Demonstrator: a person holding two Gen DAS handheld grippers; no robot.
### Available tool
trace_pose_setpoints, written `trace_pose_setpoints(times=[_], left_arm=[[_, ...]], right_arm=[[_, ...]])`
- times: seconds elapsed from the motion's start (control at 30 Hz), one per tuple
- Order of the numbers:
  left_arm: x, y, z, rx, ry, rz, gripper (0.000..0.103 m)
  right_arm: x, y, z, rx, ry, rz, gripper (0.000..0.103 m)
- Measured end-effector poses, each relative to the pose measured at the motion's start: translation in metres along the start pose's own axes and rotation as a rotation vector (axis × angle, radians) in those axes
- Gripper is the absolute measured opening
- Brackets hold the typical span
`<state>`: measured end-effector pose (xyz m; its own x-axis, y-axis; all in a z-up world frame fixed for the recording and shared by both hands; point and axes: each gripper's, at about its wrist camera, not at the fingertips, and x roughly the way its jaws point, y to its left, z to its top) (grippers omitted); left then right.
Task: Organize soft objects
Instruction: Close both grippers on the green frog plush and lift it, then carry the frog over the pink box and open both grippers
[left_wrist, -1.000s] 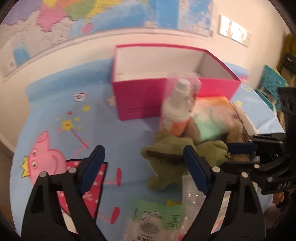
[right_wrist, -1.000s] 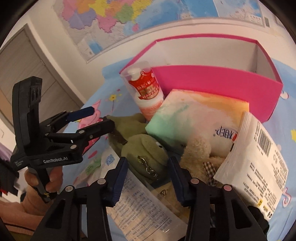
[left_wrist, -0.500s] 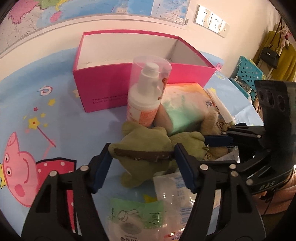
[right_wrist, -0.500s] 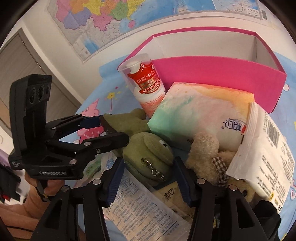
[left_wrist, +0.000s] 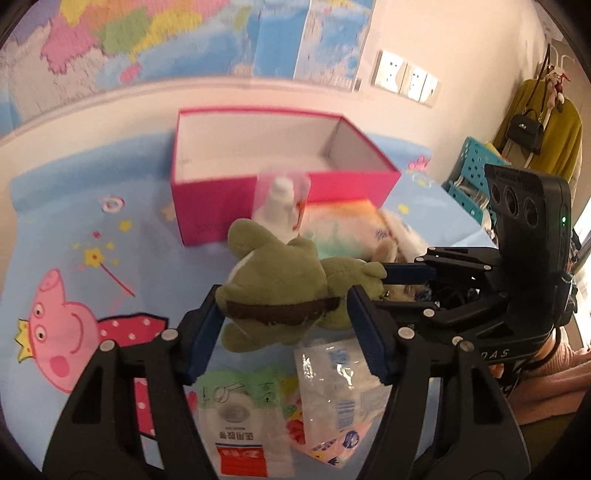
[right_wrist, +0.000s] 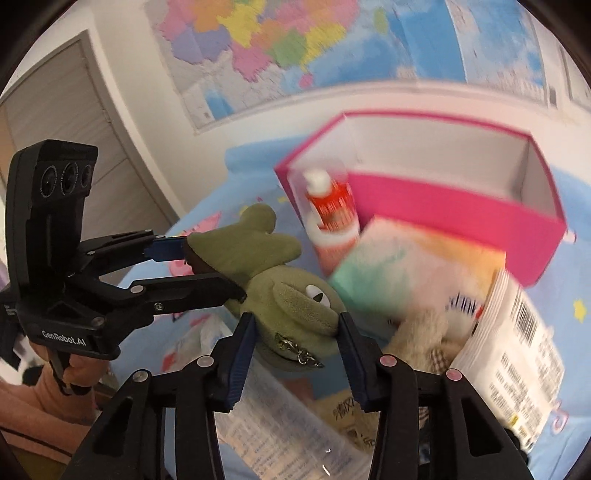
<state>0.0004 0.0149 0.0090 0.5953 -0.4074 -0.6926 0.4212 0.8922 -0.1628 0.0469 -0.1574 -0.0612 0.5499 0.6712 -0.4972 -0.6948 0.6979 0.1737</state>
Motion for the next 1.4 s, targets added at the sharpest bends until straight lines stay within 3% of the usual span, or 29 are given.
trace_pose_setpoints(times=[0.4,0.7,0.93,1.07,1.4], left_arm=[[-0.059,-0.021,0.034,0.069,-0.173,0.034,0.068],[-0.053,-0.023,0.082,0.096,-0.207,0.095,0.068],[-0.007,-0.003,0.119,0.039,-0.138,0.118,0.068],[0.025,0.017,0.132,-0.034,-0.071,0.079,0.068],[0.081,0.045,0.133,-0.121,0.034,0.082,0.068]], right_arm=[[-0.052,0.027,0.037,-0.118,-0.157,0.016,0.045],[-0.066,0.021,0.079,-0.153,-0.266,0.017,0.045],[-0.047,-0.012,0.117,-0.101,-0.238,0.021,0.045],[-0.022,-0.037,0.13,-0.053,-0.193,0.036,0.045],[0.042,-0.081,0.136,0.062,-0.069,0.06,0.045]])
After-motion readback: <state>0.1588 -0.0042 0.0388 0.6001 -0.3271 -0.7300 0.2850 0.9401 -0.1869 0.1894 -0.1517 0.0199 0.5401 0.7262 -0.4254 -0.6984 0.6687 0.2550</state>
